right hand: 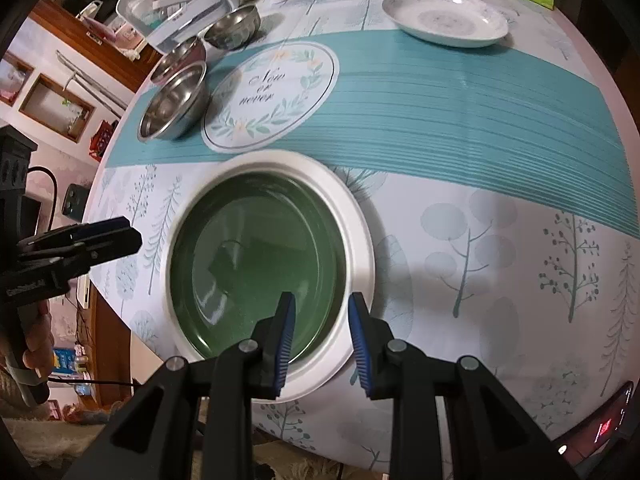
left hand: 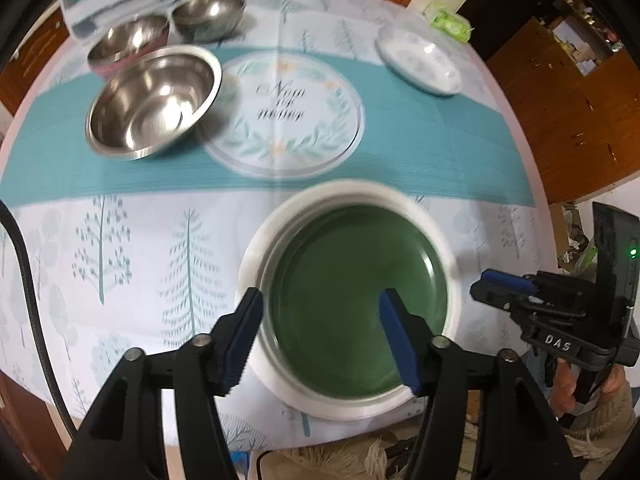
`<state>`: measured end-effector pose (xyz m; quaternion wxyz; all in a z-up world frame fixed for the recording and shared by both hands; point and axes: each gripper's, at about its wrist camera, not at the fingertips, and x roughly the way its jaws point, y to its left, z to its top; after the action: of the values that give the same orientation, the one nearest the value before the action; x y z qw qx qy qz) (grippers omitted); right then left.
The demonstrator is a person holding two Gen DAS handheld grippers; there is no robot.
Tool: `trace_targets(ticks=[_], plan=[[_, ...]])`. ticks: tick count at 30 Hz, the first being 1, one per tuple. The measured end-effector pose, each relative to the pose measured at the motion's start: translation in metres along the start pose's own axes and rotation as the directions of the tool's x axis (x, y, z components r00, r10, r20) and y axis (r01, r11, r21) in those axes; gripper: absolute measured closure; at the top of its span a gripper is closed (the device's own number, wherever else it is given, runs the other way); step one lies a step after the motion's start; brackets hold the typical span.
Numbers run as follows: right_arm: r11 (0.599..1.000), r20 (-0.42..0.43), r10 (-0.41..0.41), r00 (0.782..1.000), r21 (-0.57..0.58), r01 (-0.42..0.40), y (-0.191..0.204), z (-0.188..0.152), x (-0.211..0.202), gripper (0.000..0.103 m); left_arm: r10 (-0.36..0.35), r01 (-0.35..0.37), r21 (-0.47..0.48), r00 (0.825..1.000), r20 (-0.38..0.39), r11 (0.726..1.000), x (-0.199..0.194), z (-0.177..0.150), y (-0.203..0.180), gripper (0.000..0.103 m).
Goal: Organize plates and bowls
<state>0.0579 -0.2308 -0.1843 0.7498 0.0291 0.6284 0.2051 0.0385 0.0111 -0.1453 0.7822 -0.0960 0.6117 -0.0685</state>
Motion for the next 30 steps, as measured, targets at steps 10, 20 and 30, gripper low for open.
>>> trace_targets(ticks=[10,20,30], plan=[[0.999,0.057,-0.035,0.998,0.009,0.034,-0.01,0.02,-0.028,0.076,0.023,-0.036,0.115,0.993,0.116,0.993,-0.042,0.06,-0.033,0.034],[0.99,0.218,-0.133,0.967,0.068,0.121,-0.038,0.084,-0.096,0.076,0.05,-0.112,0.239,0.966,0.252,0.965,-0.078,0.161,-0.07,0.027],[0.969,0.356,-0.214,0.91,0.198,0.15,-0.088,0.166,-0.146,0.064,0.072,-0.145,0.242,0.955,0.287,0.959,-0.041,0.285,-0.092,0.027]])
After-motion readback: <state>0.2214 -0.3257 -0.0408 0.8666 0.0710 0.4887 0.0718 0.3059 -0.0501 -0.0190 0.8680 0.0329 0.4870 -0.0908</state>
